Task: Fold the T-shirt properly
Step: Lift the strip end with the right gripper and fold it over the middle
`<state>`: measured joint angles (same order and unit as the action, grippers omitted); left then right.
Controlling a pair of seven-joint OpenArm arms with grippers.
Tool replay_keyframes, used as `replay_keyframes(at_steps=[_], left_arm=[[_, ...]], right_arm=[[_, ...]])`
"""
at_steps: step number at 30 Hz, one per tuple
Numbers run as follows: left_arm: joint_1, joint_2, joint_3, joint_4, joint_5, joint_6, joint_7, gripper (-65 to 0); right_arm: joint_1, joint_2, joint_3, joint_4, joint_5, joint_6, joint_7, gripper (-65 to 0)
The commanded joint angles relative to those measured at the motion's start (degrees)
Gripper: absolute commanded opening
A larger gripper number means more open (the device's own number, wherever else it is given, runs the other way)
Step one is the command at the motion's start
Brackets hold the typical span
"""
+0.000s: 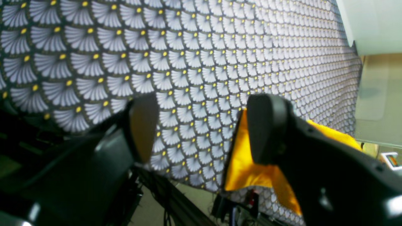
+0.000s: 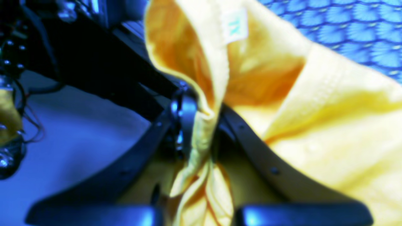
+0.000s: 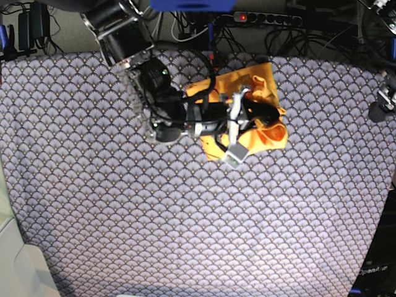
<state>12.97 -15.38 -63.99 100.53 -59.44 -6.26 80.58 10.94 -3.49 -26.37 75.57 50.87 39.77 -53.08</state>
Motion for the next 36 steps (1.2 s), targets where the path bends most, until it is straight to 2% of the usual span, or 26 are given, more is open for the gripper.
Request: replay_keyframes(at_steps=[1, 7, 12, 16, 19, 23, 26, 28, 31, 36], left_arm=[[-0.1, -1.1, -0.2, 1.0, -1.1, -0.2, -0.8, -21.5], [0.0, -0.9, -0.2, 0.9, -1.1, -0.2, -0.6, -21.5], [-0.2, -0.9, -0.2, 0.9, -1.2, -0.2, -0.6, -21.5], [-0.2, -0.9, -0.2, 0.9, -1.2, -0.2, -0.6, -21.5], [-0.2, -0.9, -0.2, 0.9, -1.2, -0.2, -0.6, -21.5], [-0.1, -0.9, -0.2, 0.9, -1.2, -0.2, -0.6, -21.5], [0.0, -0.9, -0.2, 0.9, -1.2, -0.2, -0.6, -21.5], [0.0, -0.9, -0.2, 0.8, -1.2, -0.2, -0.6, -21.5], [0.0, -0.9, -0.2, 0.8, -1.2, -0.2, -0.8, -21.5], [-0.2, -0.8, -0.2, 0.8, -1.2, -0.2, -0.7, -21.5]], right_arm=[[1.5, -0.4, 0.2, 0.2, 1.2, 0.2, 1.7, -65.0], [2.2, -0.3, 0.1, -0.8, 1.2, 0.2, 2.3, -63.8], [2.1, -0.3, 0.1, -0.8, 1.2, 0.2, 2.3, -51.0], [2.1, -0.3, -0.1, -0.5, 1.2, 0.2, 2.1, -38.2], [2.4, -0.3, -1.8, -0.4, 1.2, 0.2, 2.3, -31.9], [3.1, -0.5, -2.2, -0.3, 1.2, 0.2, 2.0, -31.3], [3.9, -0.1, -6.6, 3.2, 1.2, 0.2, 2.3, -31.4], [4.0, 1.4, -9.5, 7.2, 1.2, 0.2, 2.2, -31.4], [4.0, 2.8, -10.1, 12.6, 1.2, 0.2, 1.8, -31.5], [4.3, 6.0, -9.7, 13.0, 1.2, 0.2, 2.0, -31.5]])
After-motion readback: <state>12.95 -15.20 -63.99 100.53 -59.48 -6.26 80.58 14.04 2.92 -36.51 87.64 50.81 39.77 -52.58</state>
